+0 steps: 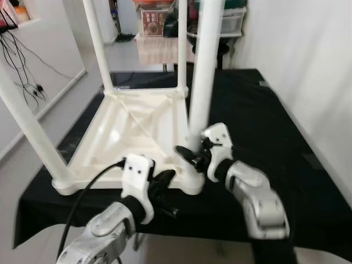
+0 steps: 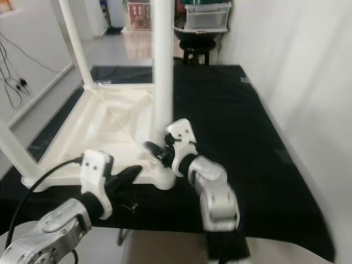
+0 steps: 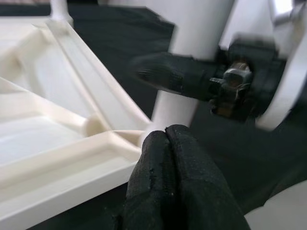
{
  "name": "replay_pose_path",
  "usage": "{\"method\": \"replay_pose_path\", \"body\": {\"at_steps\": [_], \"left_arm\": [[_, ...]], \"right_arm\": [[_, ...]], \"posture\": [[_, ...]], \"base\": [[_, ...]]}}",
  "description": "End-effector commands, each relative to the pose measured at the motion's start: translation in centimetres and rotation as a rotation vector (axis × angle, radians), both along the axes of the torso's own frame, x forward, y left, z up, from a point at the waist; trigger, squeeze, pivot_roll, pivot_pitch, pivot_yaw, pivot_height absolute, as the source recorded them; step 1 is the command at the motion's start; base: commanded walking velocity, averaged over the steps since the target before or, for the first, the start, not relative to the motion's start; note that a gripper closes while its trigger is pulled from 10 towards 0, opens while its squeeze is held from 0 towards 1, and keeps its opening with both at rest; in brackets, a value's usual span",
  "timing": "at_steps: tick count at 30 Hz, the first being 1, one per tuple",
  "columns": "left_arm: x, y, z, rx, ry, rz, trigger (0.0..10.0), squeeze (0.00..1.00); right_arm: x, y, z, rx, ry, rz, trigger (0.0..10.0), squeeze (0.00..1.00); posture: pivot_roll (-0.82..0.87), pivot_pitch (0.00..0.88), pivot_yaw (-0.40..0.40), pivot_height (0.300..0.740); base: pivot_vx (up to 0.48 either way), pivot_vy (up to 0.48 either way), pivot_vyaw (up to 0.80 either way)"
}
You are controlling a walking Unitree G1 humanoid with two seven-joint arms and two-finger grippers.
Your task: Building children table
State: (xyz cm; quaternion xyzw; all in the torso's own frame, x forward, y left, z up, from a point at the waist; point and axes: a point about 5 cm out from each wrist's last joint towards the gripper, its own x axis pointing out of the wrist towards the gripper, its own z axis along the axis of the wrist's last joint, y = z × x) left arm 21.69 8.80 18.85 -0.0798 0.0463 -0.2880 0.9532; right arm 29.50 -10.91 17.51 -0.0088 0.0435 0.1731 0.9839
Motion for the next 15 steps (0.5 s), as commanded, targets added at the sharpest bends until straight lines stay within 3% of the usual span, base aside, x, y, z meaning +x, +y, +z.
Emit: {"method": "replay_pose_path", "body": {"at_steps": [1, 6, 8, 9, 11, 12, 13, 14, 15], "left_arm": [[-0.4, -0.1, -0.1, 0.012, 0.022, 0.008, 10.0, 0.0], [-1.8, -1.6, -0.1, 0.003, 0.046, 0.0, 10.0, 0.0], [-1.5, -1.6, 0.0, 0.006, 0.05, 0.007, 10.0, 0.0], [-1.1, -1.7, 0.1, 0.005, 0.046, 0.002, 10.0, 0.0], [-0.9, -1.8, 0.3, 0.003, 0.045, -0.003, 10.0, 0.0], [-0.8, -1.9, 0.3, 0.01, 0.047, -0.011, 10.0, 0.0], [-0.8, -1.9, 0.3, 0.01, 0.047, -0.011, 10.0, 0.0], [-0.8, -2.0, 0.3, 0.013, 0.053, -0.023, 10.0, 0.0], [-0.9, -2.0, 0.2, 0.023, 0.062, -0.036, 10.0, 0.0]], "right_arm": [[-0.7, -0.7, -0.4, -0.018, 0.026, -0.103, 0.0, 0.0], [-1.2, 1.1, -0.4, -0.047, 0.023, -0.024, 0.0, 0.0], [-1.2, 1.2, -0.6, -0.053, 0.031, -0.029, 0.0, 0.0], [-1.1, 1.2, -0.6, -0.07, 0.034, -0.029, 1.0, 0.0], [-1.1, 1.1, -0.7, -0.08, 0.039, -0.041, 1.0, 0.0], [-1.2, 0.7, -0.7, -0.091, 0.045, -0.048, 10.0, 0.0], [-1.2, 0.7, -0.7, -0.091, 0.045, -0.048, 10.0, 0.0], [-1.5, 0.4, -0.6, -0.074, 0.068, 0.018, 10.0, 1.0], [-1.8, 0.2, -0.4, -0.069, 0.084, 0.072, 10.0, 1.0]], "posture": [[-0.08, 0.0, 0.027, 0.74], [-0.04, 0.002, 0.003, 0.74], [-0.05, 0.015, 0.007, 0.74], [-0.06, 0.012, 0.014, 0.74], [-0.06, 0.016, 0.02, 0.74], [-0.07, 0.017, 0.035, 0.74], [-0.07, 0.017, 0.035, 0.74], [-0.08, 0.041, 0.076, 0.74], [-0.07, 0.056, 0.096, 0.74]], "base": [[0.0, 0.0, 0.0], [0.0, 0.0, 0.0], [0.0, 0.0, 0.0], [0.0, 0.0, 0.0], [0.0, 0.0, 0.0], [0.0, 0.0, 0.0], [0.0, 0.0, 0.0], [0.0, 0.0, 0.0], [0.0, 0.0, 0.0]]}}
